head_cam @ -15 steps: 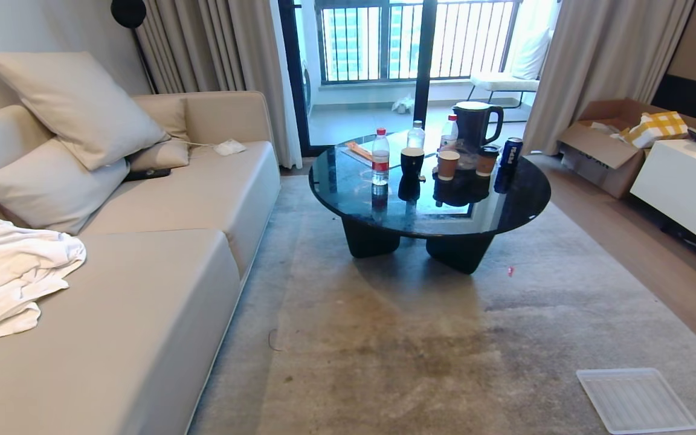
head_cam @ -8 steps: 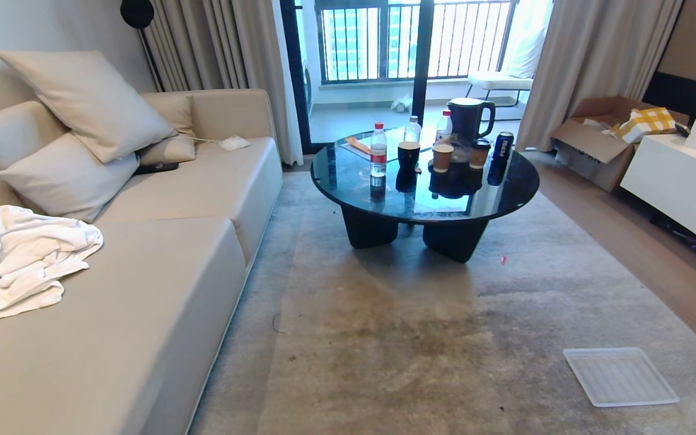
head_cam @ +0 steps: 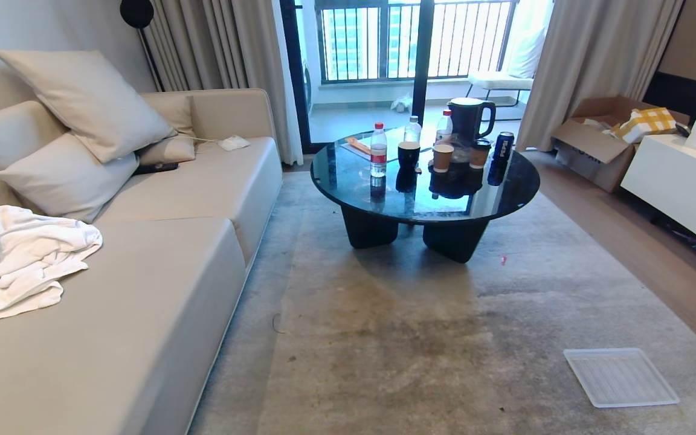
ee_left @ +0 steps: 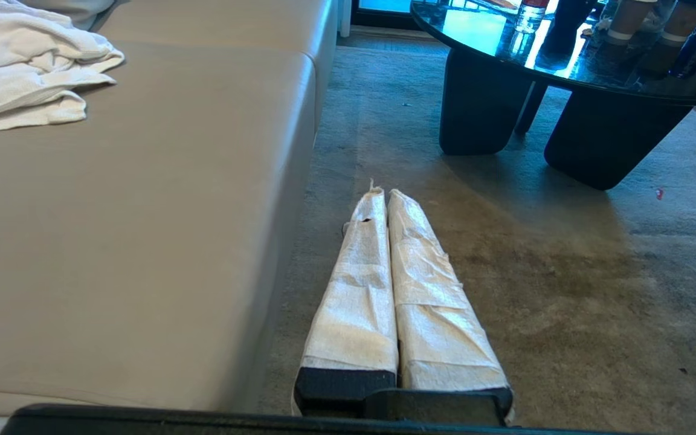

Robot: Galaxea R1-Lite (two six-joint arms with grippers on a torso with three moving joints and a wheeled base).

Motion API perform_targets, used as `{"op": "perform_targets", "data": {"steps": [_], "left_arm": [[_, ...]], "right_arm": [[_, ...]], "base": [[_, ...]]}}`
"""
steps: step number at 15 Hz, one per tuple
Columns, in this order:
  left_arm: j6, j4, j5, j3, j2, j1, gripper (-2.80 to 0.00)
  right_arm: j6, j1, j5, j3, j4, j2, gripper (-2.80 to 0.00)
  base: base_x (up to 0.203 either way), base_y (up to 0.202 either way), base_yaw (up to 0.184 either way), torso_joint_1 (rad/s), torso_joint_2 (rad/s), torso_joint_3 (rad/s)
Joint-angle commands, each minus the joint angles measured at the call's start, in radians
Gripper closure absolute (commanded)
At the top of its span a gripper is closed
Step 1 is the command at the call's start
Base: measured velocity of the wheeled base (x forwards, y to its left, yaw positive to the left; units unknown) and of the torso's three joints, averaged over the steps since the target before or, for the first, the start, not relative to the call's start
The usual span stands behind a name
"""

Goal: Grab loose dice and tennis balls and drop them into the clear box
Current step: Put the toys in the box

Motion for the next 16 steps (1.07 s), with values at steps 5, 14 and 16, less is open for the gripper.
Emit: {"op": "perform_targets", "data": {"steps": [5, 14, 16], "left_arm": [[0.082, -0.007, -0.033, 0.000, 0.000, 0.001, 0.00], [0.084, -0.007, -0.033, 0.000, 0.000, 0.001, 0.00], [0.084, -0.007, -0.033, 0.000, 0.000, 0.001, 0.00]], "right_arm": [[-0.003, 0.000, 0.002, 0.000, 0.000, 0.000, 0.00], [-0.001, 0.000, -0.001, 0.000, 0.000, 0.001, 0.00], [0.000, 0.000, -0.001, 0.000, 0.000, 0.001, 0.00]], "base": [[0.000, 0.000, 0.000, 0.000, 0.00, 0.000], [0.001, 0.001, -0.018, 0.000, 0.00, 0.000], [0.001, 0.004, -0.159, 0.006, 0.00, 0.005]]}}
